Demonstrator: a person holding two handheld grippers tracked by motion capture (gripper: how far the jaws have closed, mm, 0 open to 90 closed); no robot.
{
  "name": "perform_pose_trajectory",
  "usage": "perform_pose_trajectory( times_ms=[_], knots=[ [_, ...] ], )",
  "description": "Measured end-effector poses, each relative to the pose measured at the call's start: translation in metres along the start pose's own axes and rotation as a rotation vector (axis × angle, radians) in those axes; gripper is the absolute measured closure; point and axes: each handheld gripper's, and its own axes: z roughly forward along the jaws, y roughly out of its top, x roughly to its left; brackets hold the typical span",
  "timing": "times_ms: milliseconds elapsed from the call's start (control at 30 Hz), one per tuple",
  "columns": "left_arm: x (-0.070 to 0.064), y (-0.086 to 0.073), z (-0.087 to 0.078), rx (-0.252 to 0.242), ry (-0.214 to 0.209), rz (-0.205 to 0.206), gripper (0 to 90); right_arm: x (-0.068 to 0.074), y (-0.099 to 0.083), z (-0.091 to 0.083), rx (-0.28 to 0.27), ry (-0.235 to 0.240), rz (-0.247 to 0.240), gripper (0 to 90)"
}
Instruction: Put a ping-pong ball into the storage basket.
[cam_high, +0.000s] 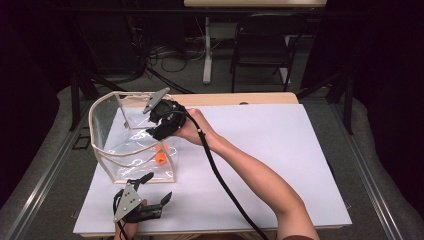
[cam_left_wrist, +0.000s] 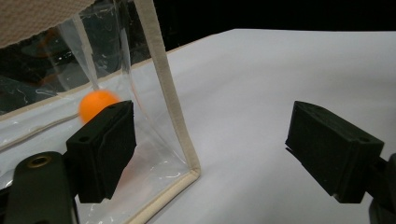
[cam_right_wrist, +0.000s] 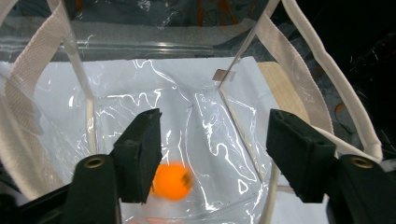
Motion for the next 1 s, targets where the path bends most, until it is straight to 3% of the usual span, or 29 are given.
perform_pose_trajectory(
  times_ms=[200,467,1000],
  knots=[
    [0.000,0.000,0.000,-0.001,0.001,0.000,15.8,-0.011,-0.006,-0.011,-0.044,0.011,0.070,17.8],
    [0.000,0.000,0.001,0.003,0.002,-0.003,15.8,-0.020,-0.014,-0.026,-0.081,0.037,0.105,12.3],
    [-0.001,0.000,0.001,0.006,0.001,-0.002,15.8,-0.023,-0.036,-0.045,-0.077,0.081,0.129,3.0]
  ],
)
